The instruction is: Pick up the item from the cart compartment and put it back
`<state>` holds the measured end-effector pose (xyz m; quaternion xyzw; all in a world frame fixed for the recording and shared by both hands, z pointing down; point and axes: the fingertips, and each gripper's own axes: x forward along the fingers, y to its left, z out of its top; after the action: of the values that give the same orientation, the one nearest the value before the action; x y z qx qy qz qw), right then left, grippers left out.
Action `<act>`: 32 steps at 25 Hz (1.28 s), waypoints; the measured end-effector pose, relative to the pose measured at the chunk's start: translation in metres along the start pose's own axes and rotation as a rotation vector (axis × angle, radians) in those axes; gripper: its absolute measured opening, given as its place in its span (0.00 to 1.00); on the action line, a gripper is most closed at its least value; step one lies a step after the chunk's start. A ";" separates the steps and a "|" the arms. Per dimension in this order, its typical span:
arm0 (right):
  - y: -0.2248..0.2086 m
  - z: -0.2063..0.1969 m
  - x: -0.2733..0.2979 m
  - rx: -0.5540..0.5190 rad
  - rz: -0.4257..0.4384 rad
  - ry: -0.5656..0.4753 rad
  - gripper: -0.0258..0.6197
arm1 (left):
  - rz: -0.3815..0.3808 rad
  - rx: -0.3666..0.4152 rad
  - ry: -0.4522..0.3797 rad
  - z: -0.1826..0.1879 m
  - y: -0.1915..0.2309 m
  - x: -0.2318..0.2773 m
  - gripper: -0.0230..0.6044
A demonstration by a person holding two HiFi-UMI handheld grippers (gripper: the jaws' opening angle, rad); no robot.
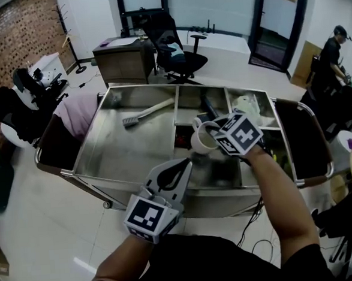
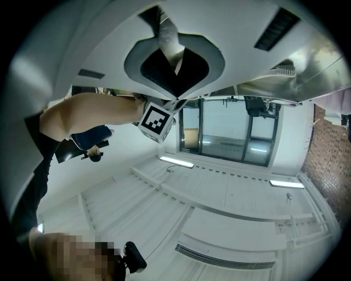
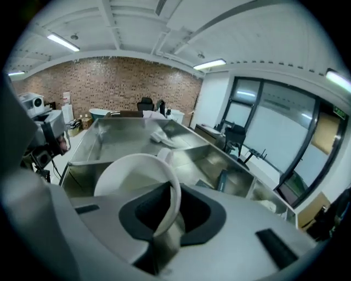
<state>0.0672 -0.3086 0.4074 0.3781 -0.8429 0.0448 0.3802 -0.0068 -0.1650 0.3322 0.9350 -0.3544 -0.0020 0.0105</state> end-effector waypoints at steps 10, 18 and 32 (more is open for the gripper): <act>0.007 -0.019 0.033 -0.052 0.052 0.150 0.14 | 0.001 -0.017 0.005 -0.004 0.009 0.001 0.04; -0.003 -0.006 0.017 -0.020 0.020 0.062 0.28 | -0.009 -0.023 0.005 -0.006 0.007 0.004 0.04; -0.003 0.007 -0.009 0.039 0.013 -0.055 0.11 | -0.014 -0.018 0.007 -0.005 0.001 0.006 0.04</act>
<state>0.0687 -0.3074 0.3960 0.3813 -0.8544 0.0531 0.3490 -0.0028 -0.1693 0.3375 0.9373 -0.3479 -0.0020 0.0202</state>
